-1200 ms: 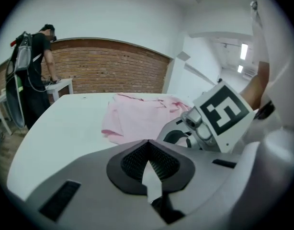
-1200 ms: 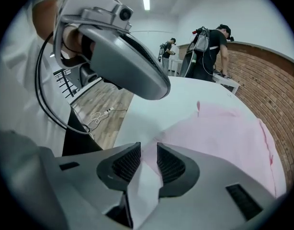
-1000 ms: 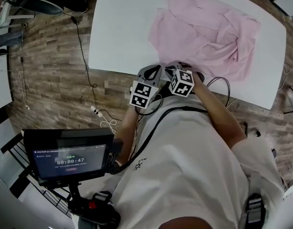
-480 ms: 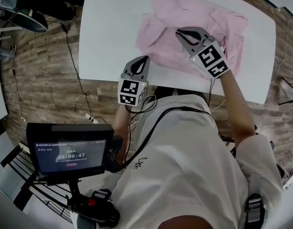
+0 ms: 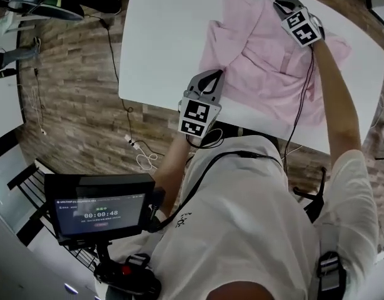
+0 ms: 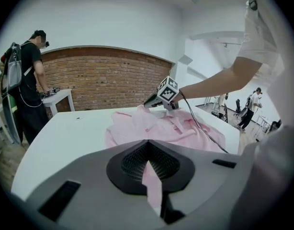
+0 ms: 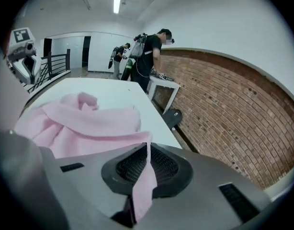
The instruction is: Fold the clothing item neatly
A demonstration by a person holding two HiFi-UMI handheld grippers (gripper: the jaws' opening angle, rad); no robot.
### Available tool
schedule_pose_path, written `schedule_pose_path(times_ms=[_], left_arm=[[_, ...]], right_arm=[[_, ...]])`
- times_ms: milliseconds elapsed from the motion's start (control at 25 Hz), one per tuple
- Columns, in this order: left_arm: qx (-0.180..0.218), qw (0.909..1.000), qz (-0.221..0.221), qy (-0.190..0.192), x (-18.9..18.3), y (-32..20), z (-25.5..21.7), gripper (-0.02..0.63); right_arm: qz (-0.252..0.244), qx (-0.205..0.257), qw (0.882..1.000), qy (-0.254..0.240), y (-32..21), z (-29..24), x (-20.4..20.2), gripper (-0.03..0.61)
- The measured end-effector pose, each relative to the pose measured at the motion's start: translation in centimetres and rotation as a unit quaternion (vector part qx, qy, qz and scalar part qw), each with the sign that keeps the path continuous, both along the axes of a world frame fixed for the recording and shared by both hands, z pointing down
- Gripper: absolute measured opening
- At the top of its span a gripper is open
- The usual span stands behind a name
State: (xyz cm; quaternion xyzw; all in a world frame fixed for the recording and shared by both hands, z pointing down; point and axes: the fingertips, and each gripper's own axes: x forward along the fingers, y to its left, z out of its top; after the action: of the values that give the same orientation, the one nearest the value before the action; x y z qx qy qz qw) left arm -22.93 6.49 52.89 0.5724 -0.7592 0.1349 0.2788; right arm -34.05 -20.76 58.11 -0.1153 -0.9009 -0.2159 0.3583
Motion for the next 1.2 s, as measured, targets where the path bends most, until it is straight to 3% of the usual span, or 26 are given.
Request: schedule_pose_path(times_ms=[120,240,400,560,680,920,1000,1200], left_arm=[[-0.026,0.9996,-0.003,-0.009,-0.6,-0.4,0.7,0.003],[-0.086,0.9942,0.026,-0.059,-0.8,-1.2,2.4,0.016],[-0.152,0.9728,0.090,-0.150,-0.2,-3.4,4.2,0.146],[-0.199,0.9540,0.097,-0.202,-1.0,-4.8,5.8,0.158],[-0.214,0.9521,0.083,-0.202,-2.6,-4.9,6.7,0.158],[-0.185,0.9663,0.061,-0.168,-4.0,-5.5,3.7,0.146],[-0.187,0.9666,0.058,-0.165,-4.1,-5.6,3.3,0.080],[-0.211,0.9601,0.076,-0.167,-4.4,-5.1,4.6,0.072]], right_arm=[[0.012,-0.002,0.999,0.029,-1.2,2.4,0.1,0.029],[0.039,-0.031,0.999,0.017,-1.8,0.5,2.2,0.079],[0.091,-0.061,0.993,-0.044,-1.8,-5.8,7.4,0.086],[0.181,-0.099,0.973,-0.099,-1.8,-10.5,15.9,0.086],[0.239,-0.107,0.960,-0.101,-1.4,-10.8,22.5,0.086],[0.319,-0.111,0.936,-0.102,-1.3,-11.1,31.7,0.086],[0.329,-0.112,0.932,-0.106,-1.7,-11.1,33.2,0.086],[0.322,-0.102,0.935,-0.110,-1.7,-11.7,32.7,0.086]])
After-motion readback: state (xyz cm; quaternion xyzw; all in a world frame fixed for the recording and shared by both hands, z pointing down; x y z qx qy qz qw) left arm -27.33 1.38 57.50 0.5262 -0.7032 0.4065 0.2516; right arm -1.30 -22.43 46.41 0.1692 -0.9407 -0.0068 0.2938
